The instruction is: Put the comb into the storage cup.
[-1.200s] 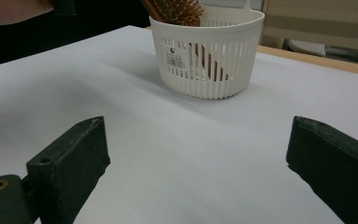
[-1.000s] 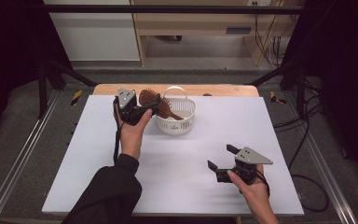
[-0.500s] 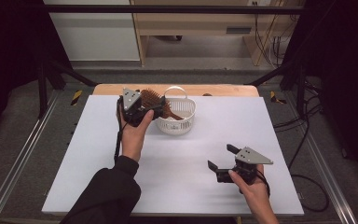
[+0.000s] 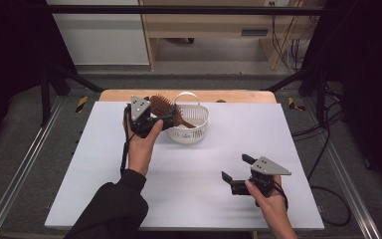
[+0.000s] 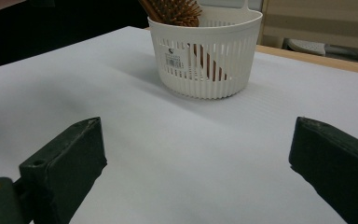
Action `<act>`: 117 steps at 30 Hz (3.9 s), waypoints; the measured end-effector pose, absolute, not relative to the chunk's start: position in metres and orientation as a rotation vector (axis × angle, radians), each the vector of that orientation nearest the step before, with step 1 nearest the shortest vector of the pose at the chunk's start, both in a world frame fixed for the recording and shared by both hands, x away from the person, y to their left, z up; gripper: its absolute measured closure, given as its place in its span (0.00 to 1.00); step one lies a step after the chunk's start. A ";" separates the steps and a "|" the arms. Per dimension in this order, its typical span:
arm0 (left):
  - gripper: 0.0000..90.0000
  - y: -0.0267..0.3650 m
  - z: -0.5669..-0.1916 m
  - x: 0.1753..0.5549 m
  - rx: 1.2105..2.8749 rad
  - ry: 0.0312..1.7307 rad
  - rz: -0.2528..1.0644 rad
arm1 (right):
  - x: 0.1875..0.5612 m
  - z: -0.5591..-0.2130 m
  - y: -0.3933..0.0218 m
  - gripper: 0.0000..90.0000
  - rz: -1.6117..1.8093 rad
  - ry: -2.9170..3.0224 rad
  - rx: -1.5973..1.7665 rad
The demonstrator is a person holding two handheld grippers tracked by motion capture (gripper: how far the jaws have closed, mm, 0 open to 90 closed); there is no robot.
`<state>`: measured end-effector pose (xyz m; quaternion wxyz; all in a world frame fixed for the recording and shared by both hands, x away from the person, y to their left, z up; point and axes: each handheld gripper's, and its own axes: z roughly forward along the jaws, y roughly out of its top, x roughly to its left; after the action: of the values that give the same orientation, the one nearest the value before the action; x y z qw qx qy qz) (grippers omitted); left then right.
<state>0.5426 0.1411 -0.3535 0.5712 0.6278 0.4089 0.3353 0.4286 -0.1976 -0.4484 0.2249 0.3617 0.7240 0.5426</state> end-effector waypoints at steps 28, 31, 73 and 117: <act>0.02 0.185 -0.343 0.522 1.451 0.978 0.771 | 0.429 -0.448 -0.197 0.04 1.504 2.003 0.999; 0.02 0.193 -0.343 0.519 1.452 0.985 0.772 | 0.429 -0.448 -0.196 0.04 1.503 2.007 1.000; 0.02 0.271 -0.361 0.475 1.461 1.011 0.823 | 0.429 -0.447 -0.198 0.04 1.506 1.997 0.995; 0.02 0.344 -0.371 0.415 1.454 0.965 0.875 | 0.427 -0.447 -0.226 0.05 1.505 1.907 1.042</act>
<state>0.4150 0.3438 -0.3708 0.5603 0.6169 0.4094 0.3715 0.4267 -0.2265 -0.4465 0.2466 0.3819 0.6992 0.5518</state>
